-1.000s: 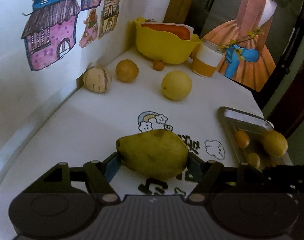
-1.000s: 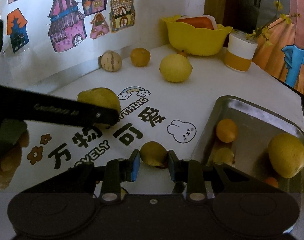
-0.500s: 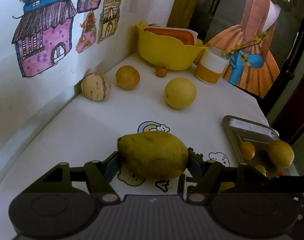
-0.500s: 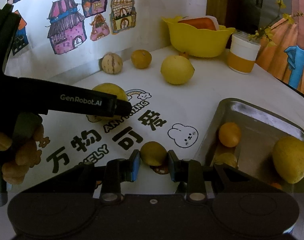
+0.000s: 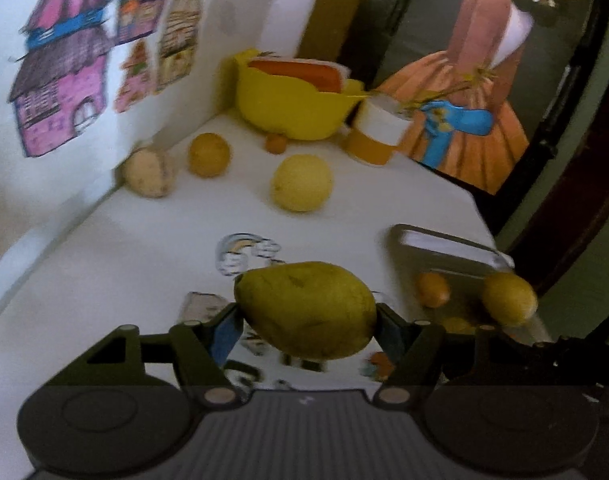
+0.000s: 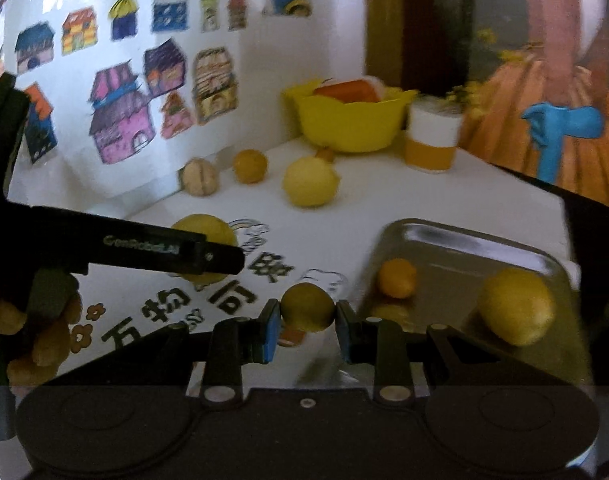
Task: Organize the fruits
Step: 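Carry the pear and kiwi onto the metal tray and open both tools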
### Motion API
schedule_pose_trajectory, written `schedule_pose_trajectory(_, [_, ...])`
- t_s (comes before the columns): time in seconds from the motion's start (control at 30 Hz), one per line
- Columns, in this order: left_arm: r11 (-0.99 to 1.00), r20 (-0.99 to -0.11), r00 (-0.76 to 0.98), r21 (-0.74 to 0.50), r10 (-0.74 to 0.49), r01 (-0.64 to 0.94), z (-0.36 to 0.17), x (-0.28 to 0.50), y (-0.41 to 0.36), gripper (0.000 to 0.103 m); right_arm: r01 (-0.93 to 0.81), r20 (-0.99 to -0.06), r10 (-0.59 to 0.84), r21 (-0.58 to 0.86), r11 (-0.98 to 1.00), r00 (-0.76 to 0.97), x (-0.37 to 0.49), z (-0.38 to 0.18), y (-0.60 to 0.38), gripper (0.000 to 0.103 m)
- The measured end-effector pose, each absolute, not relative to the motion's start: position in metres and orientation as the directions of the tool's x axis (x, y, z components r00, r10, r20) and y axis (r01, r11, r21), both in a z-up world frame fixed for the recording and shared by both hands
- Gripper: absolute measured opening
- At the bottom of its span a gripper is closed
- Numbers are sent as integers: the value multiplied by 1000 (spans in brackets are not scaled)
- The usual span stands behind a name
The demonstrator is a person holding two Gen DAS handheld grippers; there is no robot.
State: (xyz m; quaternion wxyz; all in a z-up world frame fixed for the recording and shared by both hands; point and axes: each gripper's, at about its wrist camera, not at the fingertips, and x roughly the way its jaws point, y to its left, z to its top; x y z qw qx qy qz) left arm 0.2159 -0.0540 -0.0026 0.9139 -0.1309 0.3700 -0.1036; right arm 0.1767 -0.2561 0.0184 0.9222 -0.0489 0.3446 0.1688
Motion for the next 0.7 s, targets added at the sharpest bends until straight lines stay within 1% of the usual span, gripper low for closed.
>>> schedule_pose_trajectory(0.23, [928,-636,682,-313,-361,200,9,205,-104,74,-221,-650,179,18,975,739,158,27,-308,31])
schedule_pose_trajectory(0.4, [919,-639,662,-305,-392,249,11,197,-140,74,-156,-664,132,24,988,736,148,24,-343,31])
schedule_pose_trajectory(0.7, [925,-674,634,-256,-380,281,1,185,-185,74,-132,-673,115,26,991,731,140,12,-376,31])
